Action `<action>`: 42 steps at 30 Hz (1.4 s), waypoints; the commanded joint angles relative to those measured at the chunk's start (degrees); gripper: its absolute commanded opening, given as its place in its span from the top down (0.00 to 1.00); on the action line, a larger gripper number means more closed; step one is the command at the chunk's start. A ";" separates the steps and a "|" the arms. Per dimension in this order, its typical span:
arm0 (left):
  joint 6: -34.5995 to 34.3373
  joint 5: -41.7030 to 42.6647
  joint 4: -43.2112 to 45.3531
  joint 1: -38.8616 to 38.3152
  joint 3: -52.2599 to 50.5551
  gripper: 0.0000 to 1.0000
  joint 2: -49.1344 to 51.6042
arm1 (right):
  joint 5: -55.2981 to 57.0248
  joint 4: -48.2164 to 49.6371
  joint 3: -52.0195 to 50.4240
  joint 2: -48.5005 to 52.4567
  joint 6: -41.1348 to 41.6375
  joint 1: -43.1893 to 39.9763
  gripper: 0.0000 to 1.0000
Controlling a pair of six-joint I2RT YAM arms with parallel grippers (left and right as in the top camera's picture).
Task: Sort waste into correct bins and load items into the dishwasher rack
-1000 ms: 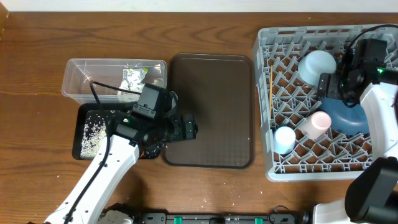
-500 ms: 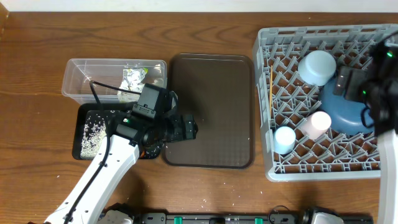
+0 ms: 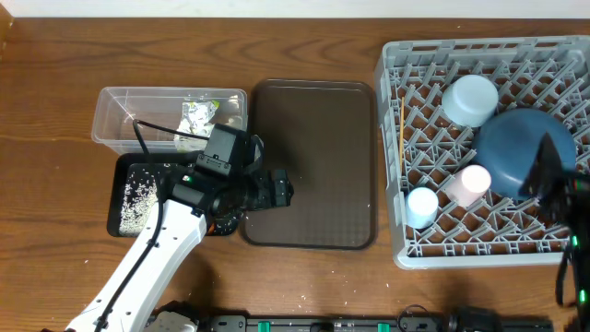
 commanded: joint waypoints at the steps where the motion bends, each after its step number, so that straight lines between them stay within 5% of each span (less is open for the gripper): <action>1: 0.33 -0.52 -0.13 0.24 1.18 0.03 0.11 | 0.57 -0.13 -0.07 -2.78 -0.44 0.68 0.01; 13: 0.33 -0.50 -0.13 0.24 1.18 0.03 0.11 | 0.35 -3.52 -2.84 -7.85 -0.44 0.42 0.01; 23: 0.35 -0.52 -0.13 0.24 1.18 0.03 0.11 | 0.35 -5.46 -20.39 -20.65 -0.44 0.52 0.01; 28: 0.33 -0.52 -0.13 0.24 1.18 0.03 0.11 | 0.35 -13.81 -26.97 -24.63 -0.44 0.52 0.01; 42: 0.33 -0.50 -0.13 0.24 1.18 0.03 0.11 | 0.35 -16.06 -30.01 -30.93 -0.44 6.67 0.01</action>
